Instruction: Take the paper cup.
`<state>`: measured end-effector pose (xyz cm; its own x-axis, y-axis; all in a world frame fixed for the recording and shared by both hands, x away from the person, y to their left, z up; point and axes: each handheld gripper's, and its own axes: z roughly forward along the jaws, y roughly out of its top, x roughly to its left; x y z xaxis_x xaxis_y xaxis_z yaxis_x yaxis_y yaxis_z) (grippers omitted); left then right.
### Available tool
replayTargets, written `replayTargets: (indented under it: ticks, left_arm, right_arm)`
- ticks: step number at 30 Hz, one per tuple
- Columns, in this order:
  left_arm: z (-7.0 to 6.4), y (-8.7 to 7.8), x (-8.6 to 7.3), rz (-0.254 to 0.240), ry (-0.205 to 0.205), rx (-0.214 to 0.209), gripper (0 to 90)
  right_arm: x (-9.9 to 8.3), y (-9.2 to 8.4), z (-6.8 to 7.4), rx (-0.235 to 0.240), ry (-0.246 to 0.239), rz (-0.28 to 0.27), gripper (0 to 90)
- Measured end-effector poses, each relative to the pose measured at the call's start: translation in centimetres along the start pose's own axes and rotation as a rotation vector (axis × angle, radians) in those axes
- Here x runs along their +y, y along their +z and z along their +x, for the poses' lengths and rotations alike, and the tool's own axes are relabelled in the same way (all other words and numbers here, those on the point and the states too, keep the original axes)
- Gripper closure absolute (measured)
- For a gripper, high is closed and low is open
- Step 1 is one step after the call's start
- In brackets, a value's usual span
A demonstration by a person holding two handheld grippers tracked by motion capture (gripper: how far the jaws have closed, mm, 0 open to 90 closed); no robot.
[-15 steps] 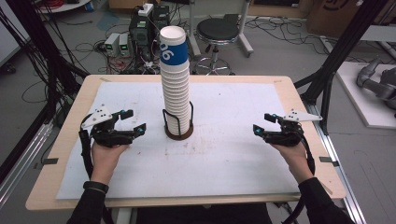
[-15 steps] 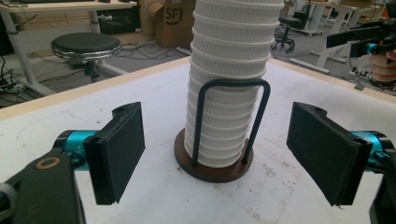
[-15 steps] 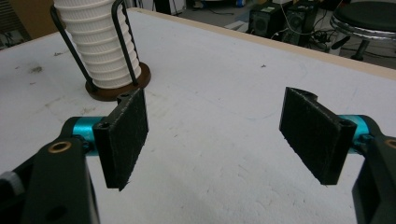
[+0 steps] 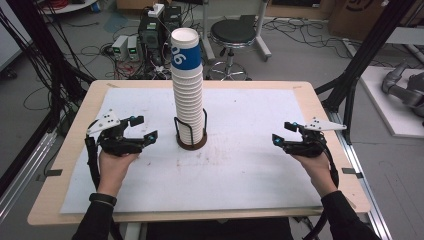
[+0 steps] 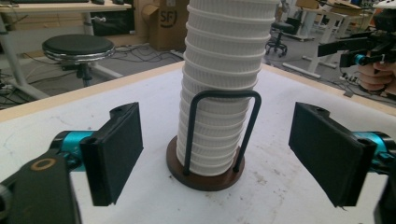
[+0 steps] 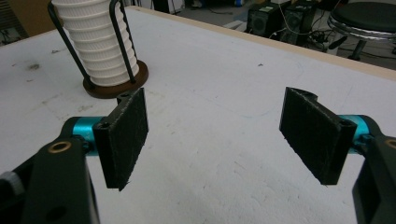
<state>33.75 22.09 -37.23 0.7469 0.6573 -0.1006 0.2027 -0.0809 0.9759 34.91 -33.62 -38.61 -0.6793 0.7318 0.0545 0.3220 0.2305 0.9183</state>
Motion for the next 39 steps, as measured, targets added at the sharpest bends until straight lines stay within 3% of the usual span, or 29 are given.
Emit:
replayTargets:
  ticks: [8,14,19,39]
  left_arm:
    - [-0.5,0.6,1.3,0.007,0.022,-0.025,15.8]
    - [-0.8,1.0,2.6,-0.002,0.022,-0.068,13.3]
    - [-0.6,1.3,3.6,-0.028,0.013,-0.065,11.7]
    - [-1.2,3.9,8.8,-0.043,0.069,-0.076,7.3]
  right_arm:
    - [0.0,-0.1,0.0,-0.008,0.004,0.002,24.5]
    - [0.0,-0.1,-0.1,-0.012,0.002,-0.001,24.5]
    - [0.0,-0.1,-0.1,-0.012,0.010,0.004,24.5]
    - [0.0,0.2,0.0,-0.006,0.004,0.007,24.5]
